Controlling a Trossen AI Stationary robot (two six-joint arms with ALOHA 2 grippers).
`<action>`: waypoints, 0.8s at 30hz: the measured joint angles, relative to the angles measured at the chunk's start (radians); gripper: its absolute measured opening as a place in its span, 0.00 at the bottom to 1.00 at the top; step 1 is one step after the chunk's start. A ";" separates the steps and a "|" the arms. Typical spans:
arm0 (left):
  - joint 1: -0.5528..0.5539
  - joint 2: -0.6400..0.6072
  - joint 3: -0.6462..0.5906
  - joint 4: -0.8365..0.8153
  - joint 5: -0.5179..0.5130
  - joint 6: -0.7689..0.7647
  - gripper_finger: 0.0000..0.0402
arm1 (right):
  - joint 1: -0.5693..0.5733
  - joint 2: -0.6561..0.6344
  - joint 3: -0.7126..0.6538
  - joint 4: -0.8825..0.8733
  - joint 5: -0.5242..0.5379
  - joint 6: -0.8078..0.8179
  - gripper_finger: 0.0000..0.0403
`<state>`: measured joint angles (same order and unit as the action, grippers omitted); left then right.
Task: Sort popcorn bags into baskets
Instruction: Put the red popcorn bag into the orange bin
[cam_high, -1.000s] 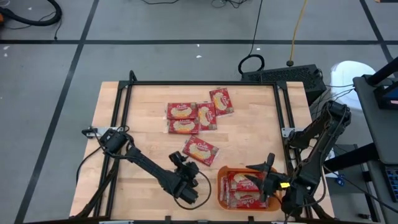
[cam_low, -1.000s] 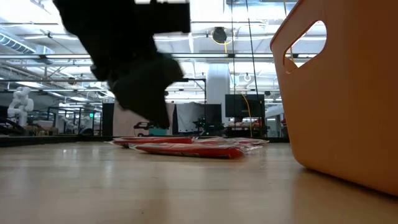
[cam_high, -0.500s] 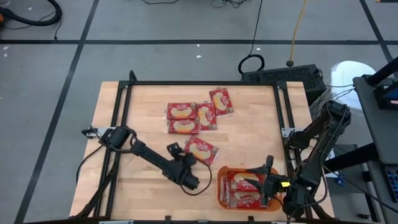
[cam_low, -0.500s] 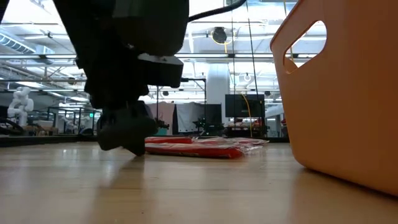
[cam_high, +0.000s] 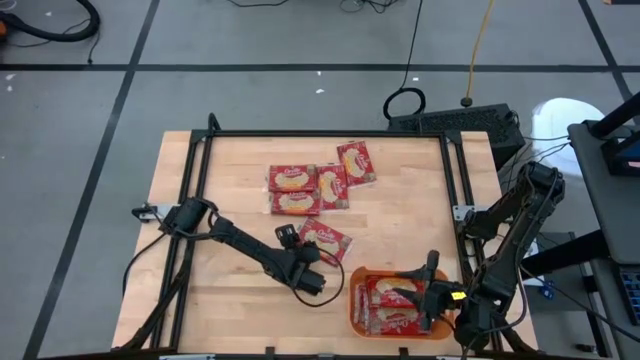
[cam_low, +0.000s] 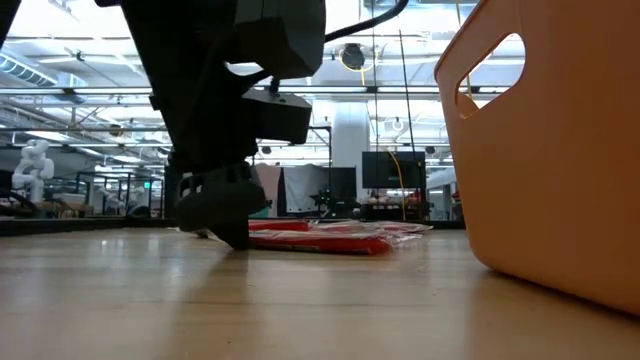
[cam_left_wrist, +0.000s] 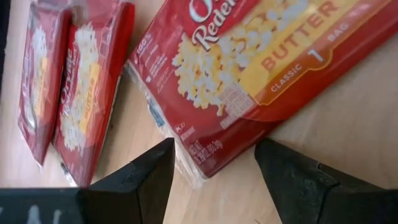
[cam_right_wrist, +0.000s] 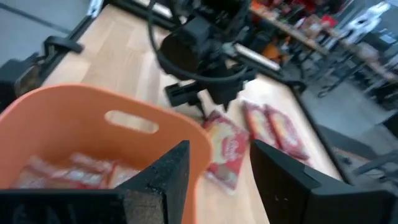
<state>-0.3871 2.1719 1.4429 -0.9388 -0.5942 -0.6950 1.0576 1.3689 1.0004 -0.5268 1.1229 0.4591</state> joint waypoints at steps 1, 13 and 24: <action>0.000 0.000 0.000 0.002 0.000 0.011 0.59 | 0.000 0.000 0.000 0.000 -0.018 -0.001 0.40; 0.004 0.000 -0.009 0.012 0.011 0.009 0.59 | 0.000 0.000 0.000 0.019 -0.160 -0.001 0.40; 0.008 0.000 -0.010 0.027 0.028 0.043 0.54 | 0.000 0.000 0.000 0.030 -0.160 -0.001 0.40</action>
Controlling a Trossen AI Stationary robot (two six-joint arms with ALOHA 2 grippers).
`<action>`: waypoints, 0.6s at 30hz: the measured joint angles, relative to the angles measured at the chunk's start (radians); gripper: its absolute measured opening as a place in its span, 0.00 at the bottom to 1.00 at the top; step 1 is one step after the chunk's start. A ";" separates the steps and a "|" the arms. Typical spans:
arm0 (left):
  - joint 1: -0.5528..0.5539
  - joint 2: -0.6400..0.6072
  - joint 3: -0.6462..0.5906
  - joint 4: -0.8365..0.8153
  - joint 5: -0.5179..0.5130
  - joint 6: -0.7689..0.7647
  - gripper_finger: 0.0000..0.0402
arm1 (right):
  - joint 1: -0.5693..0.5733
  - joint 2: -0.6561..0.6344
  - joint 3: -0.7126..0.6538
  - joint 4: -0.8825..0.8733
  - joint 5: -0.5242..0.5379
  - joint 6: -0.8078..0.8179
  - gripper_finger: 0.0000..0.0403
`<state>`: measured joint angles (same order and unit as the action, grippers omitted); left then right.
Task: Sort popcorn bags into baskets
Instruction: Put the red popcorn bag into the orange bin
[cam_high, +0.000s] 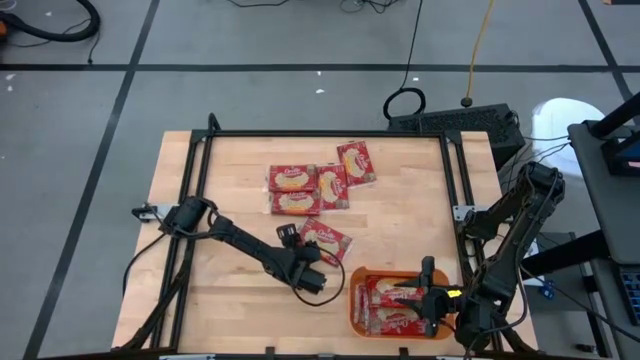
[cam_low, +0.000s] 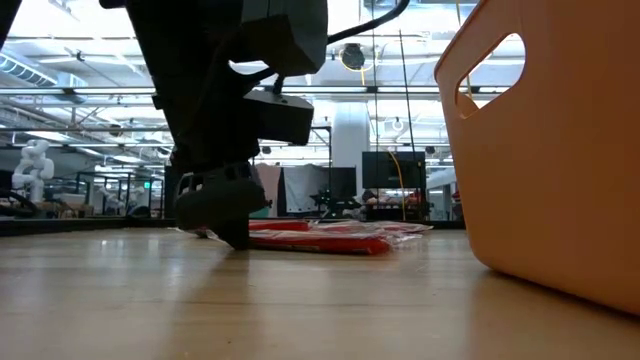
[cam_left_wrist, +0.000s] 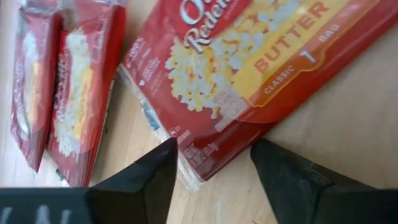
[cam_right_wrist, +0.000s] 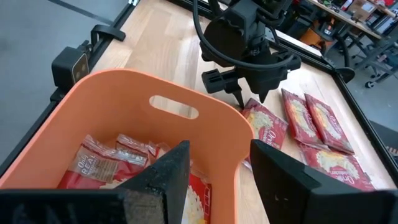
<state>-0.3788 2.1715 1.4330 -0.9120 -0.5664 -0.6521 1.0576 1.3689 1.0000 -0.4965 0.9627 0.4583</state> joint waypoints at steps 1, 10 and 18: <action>0.003 0.000 0.000 0.004 0.011 0.016 0.52 | 0.000 0.000 0.000 0.000 0.000 0.000 0.40; 0.034 -0.001 0.002 0.057 0.065 0.093 0.24 | 0.000 0.000 0.000 0.000 0.001 0.000 0.40; 0.042 0.000 0.001 0.087 0.070 0.099 0.02 | 0.000 0.000 -0.030 0.044 0.001 -0.002 0.40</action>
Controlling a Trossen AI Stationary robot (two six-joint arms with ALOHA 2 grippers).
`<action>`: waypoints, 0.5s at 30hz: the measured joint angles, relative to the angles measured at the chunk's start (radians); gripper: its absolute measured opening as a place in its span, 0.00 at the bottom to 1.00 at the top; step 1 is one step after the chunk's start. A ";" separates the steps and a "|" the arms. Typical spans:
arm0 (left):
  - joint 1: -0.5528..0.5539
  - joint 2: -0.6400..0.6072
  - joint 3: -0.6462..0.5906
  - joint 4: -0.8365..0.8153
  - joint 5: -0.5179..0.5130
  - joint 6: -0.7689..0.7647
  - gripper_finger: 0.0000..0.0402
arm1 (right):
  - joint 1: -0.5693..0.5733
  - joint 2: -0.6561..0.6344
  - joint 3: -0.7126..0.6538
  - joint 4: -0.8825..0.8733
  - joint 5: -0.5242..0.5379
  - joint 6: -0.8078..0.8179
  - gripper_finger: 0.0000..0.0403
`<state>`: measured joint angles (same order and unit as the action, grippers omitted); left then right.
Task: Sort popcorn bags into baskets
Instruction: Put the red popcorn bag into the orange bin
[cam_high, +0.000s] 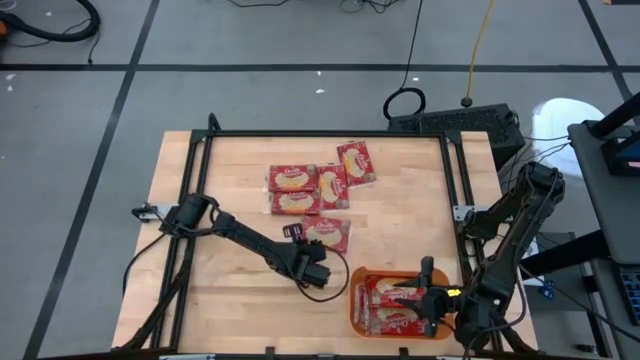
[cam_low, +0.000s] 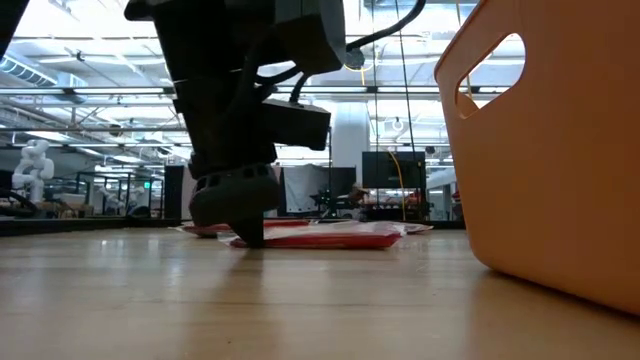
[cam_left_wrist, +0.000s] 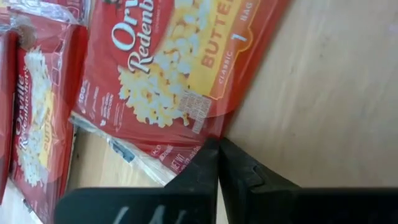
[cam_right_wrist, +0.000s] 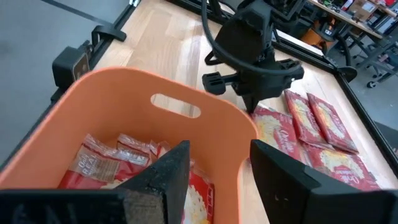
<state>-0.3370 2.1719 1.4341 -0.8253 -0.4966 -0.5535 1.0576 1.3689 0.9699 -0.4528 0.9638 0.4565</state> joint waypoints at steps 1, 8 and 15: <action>0.000 0.000 -0.001 0.005 -0.002 -0.007 0.02 | 0.000 0.000 -0.015 0.021 0.000 -0.005 0.40; -0.035 0.004 -0.002 0.018 -0.107 -0.080 0.01 | 0.000 0.000 -0.095 0.187 0.000 -0.051 0.40; -0.075 0.006 0.008 0.020 -0.191 -0.139 0.01 | -0.004 0.000 -0.095 0.349 0.002 -0.224 0.40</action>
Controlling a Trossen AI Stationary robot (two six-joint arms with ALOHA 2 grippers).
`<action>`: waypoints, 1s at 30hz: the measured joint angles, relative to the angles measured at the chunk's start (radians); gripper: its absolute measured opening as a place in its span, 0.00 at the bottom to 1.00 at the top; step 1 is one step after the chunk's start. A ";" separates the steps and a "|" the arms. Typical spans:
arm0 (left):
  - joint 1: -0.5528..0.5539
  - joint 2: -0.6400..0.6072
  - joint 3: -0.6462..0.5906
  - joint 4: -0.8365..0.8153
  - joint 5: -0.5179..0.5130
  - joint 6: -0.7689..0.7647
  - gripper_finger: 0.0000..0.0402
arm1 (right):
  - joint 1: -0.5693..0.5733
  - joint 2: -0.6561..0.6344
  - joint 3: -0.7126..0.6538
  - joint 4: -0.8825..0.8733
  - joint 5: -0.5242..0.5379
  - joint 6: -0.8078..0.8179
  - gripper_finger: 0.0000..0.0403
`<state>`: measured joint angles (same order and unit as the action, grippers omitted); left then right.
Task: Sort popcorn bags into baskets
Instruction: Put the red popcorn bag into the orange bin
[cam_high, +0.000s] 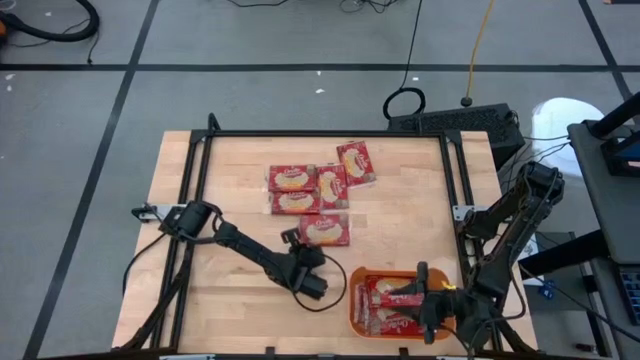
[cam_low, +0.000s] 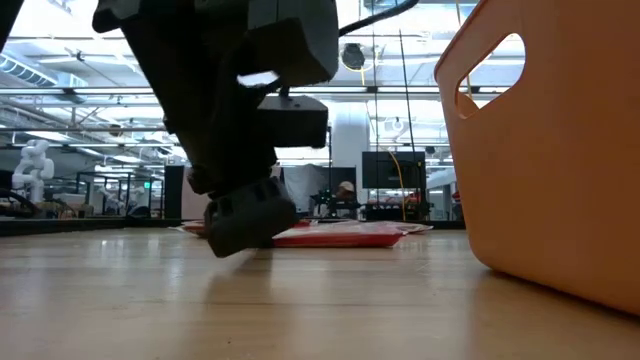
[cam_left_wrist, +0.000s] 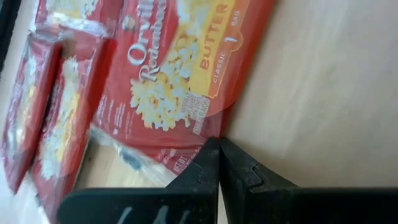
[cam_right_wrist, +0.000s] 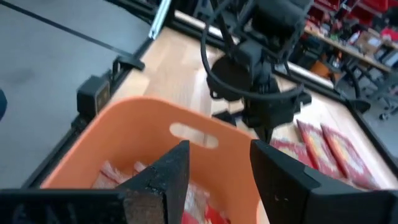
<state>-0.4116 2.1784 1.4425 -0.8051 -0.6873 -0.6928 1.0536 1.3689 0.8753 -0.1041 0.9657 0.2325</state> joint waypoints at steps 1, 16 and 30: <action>-0.006 0.000 0.006 0.006 0.000 -0.001 0.01 | -0.003 0.000 0.000 0.021 0.000 -0.023 0.40; -0.163 -0.005 0.168 -0.134 -0.011 -0.004 0.01 | -0.056 0.000 0.000 0.052 -0.002 -0.038 0.40; -0.158 -0.007 -0.044 0.008 -0.109 -0.321 0.57 | -0.069 0.000 -0.013 0.057 -0.003 -0.045 0.40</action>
<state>-0.5695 2.1711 1.3984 -0.7974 -0.7965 -1.0133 0.9848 1.3689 0.8624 -0.0471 0.9628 0.1879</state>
